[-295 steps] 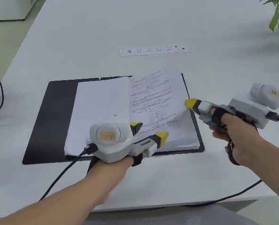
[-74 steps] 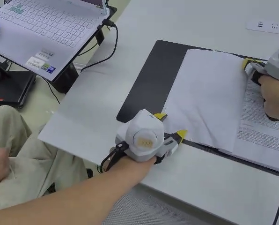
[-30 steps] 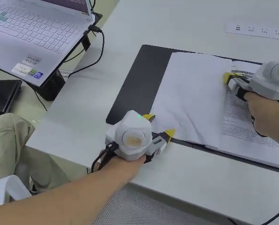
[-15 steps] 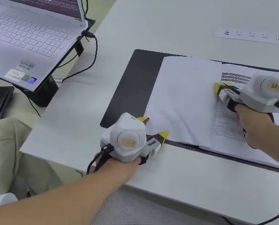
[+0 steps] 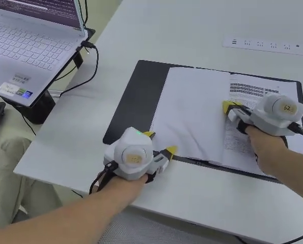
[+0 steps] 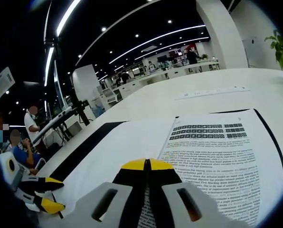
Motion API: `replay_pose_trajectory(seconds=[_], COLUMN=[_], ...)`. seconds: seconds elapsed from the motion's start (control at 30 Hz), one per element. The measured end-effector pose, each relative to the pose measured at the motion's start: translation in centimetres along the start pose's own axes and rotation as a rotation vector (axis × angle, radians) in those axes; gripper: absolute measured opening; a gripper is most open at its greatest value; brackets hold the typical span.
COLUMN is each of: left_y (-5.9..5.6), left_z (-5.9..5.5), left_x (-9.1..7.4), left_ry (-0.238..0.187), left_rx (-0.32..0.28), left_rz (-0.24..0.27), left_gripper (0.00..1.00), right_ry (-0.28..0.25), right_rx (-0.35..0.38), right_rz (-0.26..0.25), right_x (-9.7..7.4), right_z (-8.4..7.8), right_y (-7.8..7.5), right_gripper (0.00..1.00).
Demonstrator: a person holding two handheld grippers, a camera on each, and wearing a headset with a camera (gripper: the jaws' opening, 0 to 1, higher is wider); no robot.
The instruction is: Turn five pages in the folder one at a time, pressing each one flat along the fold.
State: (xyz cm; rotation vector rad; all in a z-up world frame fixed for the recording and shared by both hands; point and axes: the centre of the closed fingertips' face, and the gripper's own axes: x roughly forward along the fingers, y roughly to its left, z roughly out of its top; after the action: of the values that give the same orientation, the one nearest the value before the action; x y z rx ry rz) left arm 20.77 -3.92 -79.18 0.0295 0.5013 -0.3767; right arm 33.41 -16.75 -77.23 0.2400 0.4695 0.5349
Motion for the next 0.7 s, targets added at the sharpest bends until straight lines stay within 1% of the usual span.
replay_pose_trajectory(seconds=[0.27, 0.47, 0.57, 0.7], left_y=[0.0, 0.1, 0.1, 0.1], left_z=[0.0, -0.1, -0.1, -0.1], left_x=[0.0, 0.0, 0.1, 0.0], left_ry=[-0.004, -0.005, -0.007, -0.004], left_rx=[0.0, -0.001, 0.0, 0.003], left_rz=[-0.001, -0.001, 0.0, -0.002], left_gripper=[0.38, 0.38, 0.38, 0.38], right_ry=[0.009, 0.021, 0.025, 0.027], right_rx=[0.013, 0.002, -0.001, 0.002], right_rz=[0.003, 0.011, 0.016, 0.019], right_x=[-2.1, -3.5, -3.6, -4.1], right_z=[-0.6, -1.5, -1.8, -2.3], right_y=[1.3, 2.2, 2.0, 2.3], right_gripper=[0.0, 0.0, 0.0, 0.0])
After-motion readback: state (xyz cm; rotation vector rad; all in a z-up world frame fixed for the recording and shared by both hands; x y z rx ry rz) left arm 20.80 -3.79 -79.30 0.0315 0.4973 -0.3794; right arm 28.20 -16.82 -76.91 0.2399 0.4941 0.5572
